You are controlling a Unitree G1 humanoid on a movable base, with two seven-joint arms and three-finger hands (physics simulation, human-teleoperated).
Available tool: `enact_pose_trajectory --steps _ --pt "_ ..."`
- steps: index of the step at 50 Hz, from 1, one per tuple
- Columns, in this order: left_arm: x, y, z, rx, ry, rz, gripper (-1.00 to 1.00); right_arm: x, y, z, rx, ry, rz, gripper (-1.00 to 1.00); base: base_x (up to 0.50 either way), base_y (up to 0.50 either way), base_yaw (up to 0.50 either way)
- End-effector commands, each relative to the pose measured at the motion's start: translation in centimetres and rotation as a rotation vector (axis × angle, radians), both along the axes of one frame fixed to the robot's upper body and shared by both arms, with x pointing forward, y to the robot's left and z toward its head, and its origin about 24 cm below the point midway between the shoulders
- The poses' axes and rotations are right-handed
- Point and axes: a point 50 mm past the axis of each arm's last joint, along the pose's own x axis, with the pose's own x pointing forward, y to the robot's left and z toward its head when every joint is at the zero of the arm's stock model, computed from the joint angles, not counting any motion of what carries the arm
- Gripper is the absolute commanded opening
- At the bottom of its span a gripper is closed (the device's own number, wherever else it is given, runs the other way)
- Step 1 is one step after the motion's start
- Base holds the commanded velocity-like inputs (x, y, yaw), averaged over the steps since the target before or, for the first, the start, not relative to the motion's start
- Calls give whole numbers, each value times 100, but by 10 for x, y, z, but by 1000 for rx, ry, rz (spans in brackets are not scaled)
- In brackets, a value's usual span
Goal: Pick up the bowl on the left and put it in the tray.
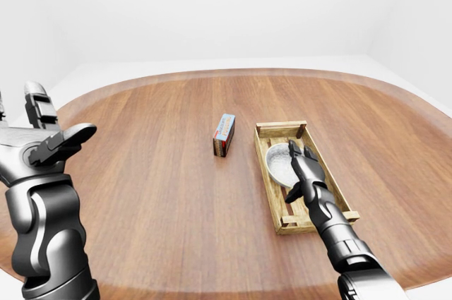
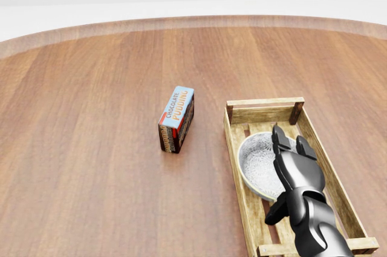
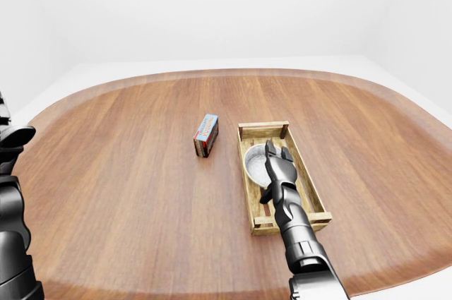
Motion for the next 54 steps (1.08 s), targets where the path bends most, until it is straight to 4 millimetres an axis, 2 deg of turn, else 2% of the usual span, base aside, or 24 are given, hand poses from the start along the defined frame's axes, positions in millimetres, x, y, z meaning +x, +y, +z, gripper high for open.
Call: enact_pose_trajectory --steps 1,5,15,18,26,32,38,42,54 --pt "2 -2 -6 10 23 -7 100 -1 1 4 -1 -3 17 100 0 0 0" --pt "4 -2 -6 12 26 -8 100 1 1 14 -14 -22 39 100 0 0 0" --pt "3 -2 -7 13 27 -8 100 5 9 59 -99 -91 139 100 0 0 0" --pt "4 -2 -6 13 27 -7 100 0 16 77 -147 -114 181 100 0 0 0" --pt "4 -3 -6 12 24 -8 100 -17 36 109 -233 -129 244 100 0 0 0" --pt "3 -2 -6 9 23 -8 100 -38 56 146 -331 -174 258 100 0 0 0" --pt "0 -1 -2 5 5 -5 100 -58 70 166 -342 -195 253 100 0 0 0" --pt "-1 -1 -2 5 3 -5 100 -69 74 184 -346 -285 223 100 0 0 0" --pt "-1 -2 0 2 -4 -9 100 -130 88 225 -316 -539 141 100 0 0 0"
